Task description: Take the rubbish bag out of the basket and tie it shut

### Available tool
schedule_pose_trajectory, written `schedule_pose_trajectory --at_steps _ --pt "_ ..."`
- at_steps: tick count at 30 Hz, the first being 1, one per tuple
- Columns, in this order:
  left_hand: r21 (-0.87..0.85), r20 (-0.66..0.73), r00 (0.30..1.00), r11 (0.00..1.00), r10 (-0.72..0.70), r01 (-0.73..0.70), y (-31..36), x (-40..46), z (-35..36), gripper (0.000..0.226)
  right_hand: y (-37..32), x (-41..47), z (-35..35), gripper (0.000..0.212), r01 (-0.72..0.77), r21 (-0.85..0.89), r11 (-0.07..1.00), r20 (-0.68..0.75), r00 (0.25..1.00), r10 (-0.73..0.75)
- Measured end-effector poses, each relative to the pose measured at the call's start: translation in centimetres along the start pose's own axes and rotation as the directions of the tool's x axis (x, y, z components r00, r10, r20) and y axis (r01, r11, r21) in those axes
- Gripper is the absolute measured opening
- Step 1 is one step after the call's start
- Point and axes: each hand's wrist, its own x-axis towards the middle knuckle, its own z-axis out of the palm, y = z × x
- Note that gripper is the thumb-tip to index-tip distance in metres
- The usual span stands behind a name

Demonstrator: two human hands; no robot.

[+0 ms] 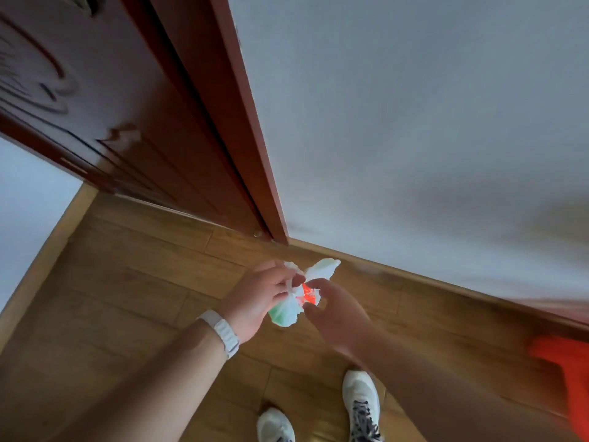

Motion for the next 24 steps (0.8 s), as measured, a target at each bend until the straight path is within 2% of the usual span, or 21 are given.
schedule_pose_trajectory --at_steps 3,5,9,13,16,19,24 --pt "0.125 -0.033 0.999 0.992 -0.016 0.02 -1.3 5.4 0.7 0.029 2.1 2.4 -0.5 0.05 0.098 -0.198 0.975 0.004 0.995 -0.099" --pt "0.211 -0.058 0.998 0.977 -0.027 0.038 -2.2 8.6 1.0 0.034 3.5 4.0 -0.8 0.053 0.164 -0.354 0.921 0.027 0.986 -0.165" --pt "0.204 -0.129 0.989 0.974 -0.077 0.103 -3.6 13.5 1.7 0.035 5.8 6.2 -0.9 0.059 0.221 -0.515 0.828 0.064 0.974 -0.219" --pt "0.239 -0.187 0.979 0.963 -0.08 0.124 -5.0 16.2 2.0 0.016 7.1 7.0 -0.8 0.059 0.233 -0.518 0.823 0.078 0.971 -0.226" --pt "0.272 -0.221 0.969 0.948 -0.107 0.167 -5.8 17.3 1.5 0.023 7.5 7.0 -0.8 0.059 0.23 -0.502 0.834 0.079 0.972 -0.221" --pt "0.262 -0.243 0.96 0.943 -0.142 0.206 -6.0 17.4 1.0 0.02 7.3 6.6 -1.1 0.058 0.214 -0.47 0.856 0.086 0.977 -0.197" --pt "0.27 -0.248 0.961 0.943 -0.126 0.194 -5.4 15.6 0.4 0.02 6.3 6.0 -1.9 0.058 0.199 -0.459 0.866 0.066 0.98 -0.19"
